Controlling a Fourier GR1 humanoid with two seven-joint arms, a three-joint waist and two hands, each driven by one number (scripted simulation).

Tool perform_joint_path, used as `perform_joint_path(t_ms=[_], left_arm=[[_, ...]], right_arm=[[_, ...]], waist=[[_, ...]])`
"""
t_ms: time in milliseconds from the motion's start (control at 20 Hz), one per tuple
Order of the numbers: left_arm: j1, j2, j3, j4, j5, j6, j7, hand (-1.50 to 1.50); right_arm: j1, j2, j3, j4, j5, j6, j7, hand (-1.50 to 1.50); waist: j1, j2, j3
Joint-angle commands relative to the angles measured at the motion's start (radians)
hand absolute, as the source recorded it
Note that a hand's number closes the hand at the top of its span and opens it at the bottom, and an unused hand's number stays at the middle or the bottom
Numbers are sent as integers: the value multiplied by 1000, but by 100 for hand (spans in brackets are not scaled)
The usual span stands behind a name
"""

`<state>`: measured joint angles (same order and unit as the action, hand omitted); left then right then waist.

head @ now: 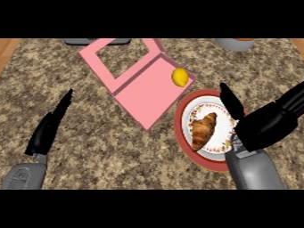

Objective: Pick the lemon from the plate and place it in the cardboard box

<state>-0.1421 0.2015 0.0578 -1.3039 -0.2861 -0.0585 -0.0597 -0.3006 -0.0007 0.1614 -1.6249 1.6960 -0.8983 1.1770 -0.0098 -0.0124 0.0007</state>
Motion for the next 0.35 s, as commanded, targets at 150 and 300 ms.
perform_joint_path(t_ms=[150, 300], left_arm=[[2, -33, -32, -50, -26, 27, 40, 0], [12, -1, 1, -12, 4, -5, -1, 0]], right_arm=[[301, 1, 163, -217, 110, -111, 249, -150], [372, 1, 209, -267, 156, -133, 279, -150]], waist=[[-11, 1, 0], [-10, 6, -1]])
